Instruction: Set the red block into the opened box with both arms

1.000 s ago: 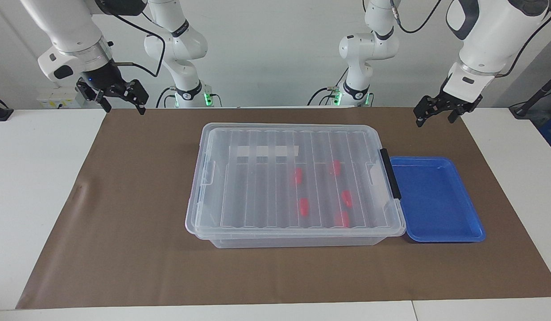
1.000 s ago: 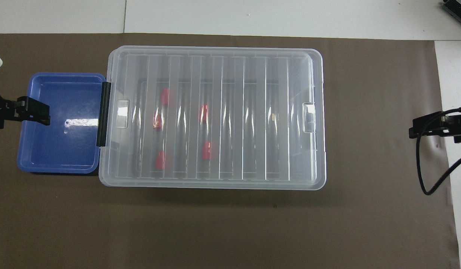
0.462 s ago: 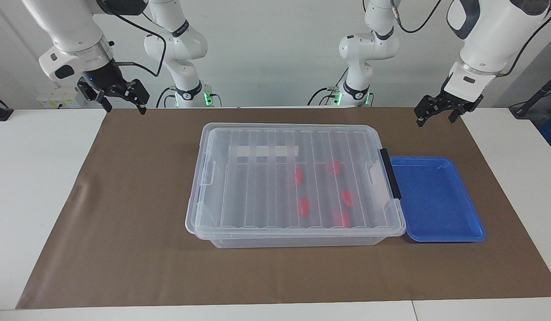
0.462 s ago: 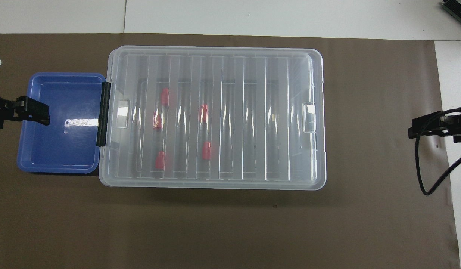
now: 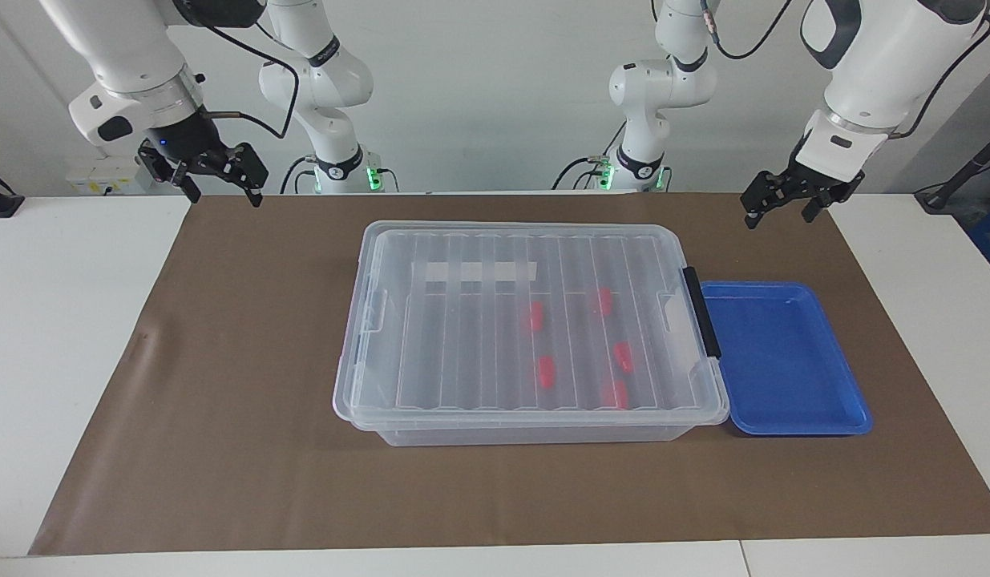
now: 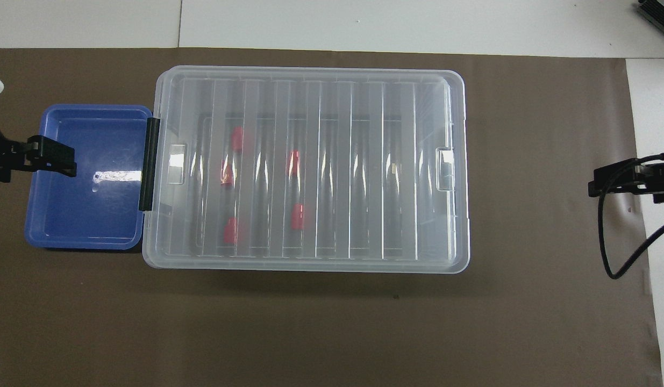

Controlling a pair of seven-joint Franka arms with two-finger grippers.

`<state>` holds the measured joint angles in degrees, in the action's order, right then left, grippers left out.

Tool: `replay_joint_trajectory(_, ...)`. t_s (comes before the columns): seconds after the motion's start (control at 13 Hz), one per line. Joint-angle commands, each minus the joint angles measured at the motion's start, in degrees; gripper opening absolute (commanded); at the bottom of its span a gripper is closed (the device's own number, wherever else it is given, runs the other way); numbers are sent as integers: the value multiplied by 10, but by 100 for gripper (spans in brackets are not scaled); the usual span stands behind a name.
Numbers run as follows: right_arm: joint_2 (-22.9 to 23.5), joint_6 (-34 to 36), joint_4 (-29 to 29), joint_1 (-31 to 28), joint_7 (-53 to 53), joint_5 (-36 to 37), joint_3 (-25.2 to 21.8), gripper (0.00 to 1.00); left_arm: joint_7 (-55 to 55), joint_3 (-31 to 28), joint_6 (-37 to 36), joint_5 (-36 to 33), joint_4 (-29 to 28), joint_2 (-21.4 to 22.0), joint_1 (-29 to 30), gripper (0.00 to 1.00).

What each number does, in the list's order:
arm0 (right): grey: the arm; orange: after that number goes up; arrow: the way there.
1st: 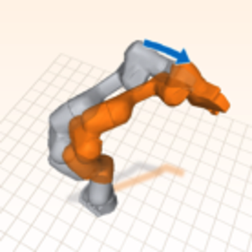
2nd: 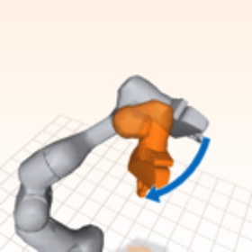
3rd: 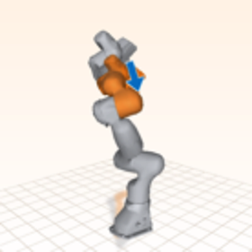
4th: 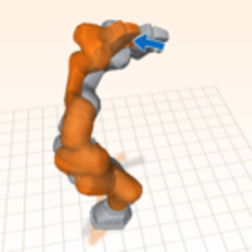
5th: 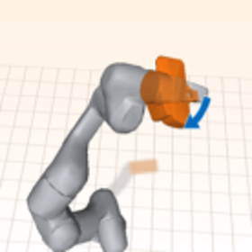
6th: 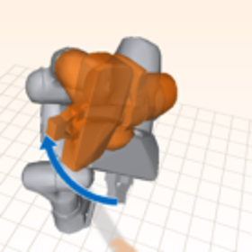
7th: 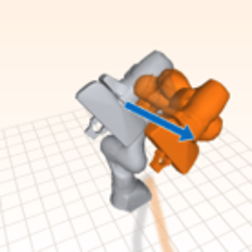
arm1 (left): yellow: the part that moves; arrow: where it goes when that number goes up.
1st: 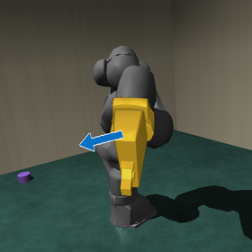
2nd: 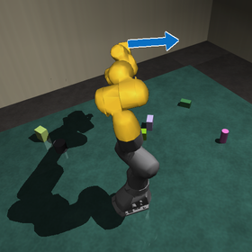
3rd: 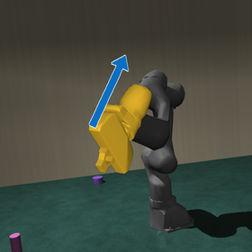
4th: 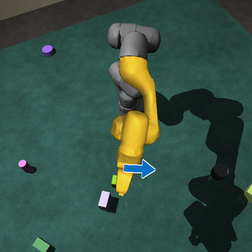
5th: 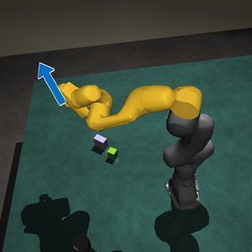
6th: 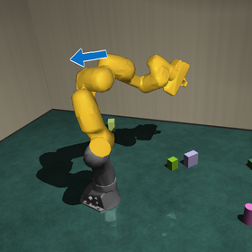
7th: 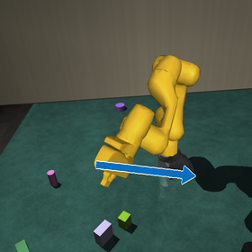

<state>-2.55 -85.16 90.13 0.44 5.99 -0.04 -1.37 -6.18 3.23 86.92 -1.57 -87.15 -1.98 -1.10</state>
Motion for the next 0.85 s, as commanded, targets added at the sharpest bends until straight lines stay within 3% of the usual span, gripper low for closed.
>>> replay_joint_trajectory(0.0,-7,-12,7,0,-17,1,0,100,-11,1,12,9,-10,11,0,100)
replay_joint_trajectory(0.77,-7,-20,8,1,-19,17,1,100,-13,1,11,9,-11,11,0,100)
